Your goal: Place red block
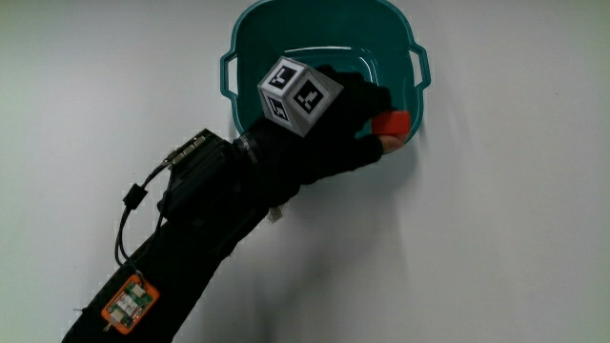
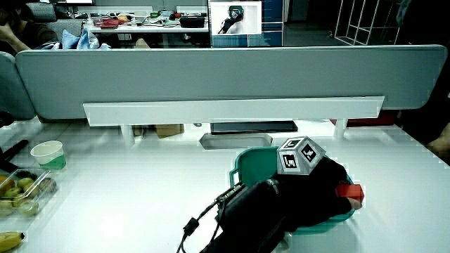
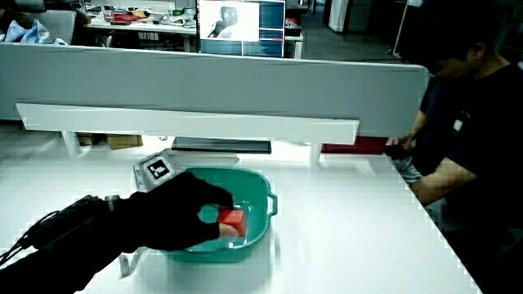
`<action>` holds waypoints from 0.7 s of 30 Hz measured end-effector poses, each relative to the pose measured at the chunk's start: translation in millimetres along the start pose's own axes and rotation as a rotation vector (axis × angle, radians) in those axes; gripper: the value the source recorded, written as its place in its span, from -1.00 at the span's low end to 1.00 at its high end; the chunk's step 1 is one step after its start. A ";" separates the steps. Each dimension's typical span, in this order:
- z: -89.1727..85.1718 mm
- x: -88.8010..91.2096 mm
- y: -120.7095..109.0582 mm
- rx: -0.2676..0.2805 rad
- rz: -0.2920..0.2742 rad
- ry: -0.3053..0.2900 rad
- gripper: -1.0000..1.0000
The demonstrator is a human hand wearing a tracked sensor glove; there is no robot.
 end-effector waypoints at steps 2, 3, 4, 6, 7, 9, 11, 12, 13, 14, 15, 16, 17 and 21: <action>1.2 -6.1 2.9 0.011 0.027 0.015 0.00; 0.3 -10.9 5.2 0.012 0.030 0.004 0.00; 0.8 -13.4 6.2 0.010 0.048 0.006 0.00; 0.5 -19.7 8.9 0.011 0.080 0.014 0.00; -0.1 -23.4 10.6 0.003 0.097 0.001 0.00; -0.9 -30.3 14.5 0.019 0.116 0.027 0.00; -1.7 -38.9 17.5 0.016 0.142 0.017 0.00; -3.2 -44.5 19.3 0.018 0.144 0.018 0.00; -3.4 -48.2 20.0 0.022 0.166 0.027 0.00; -3.3 -51.6 20.6 0.016 0.190 0.022 0.00; -4.1 -55.5 21.6 0.011 0.207 0.015 0.00; -5.3 -59.0 22.6 0.009 0.222 0.019 0.00; -7.7 -64.1 24.0 0.011 0.226 0.017 0.00; -12.1 -72.6 26.6 -0.005 0.275 0.024 0.00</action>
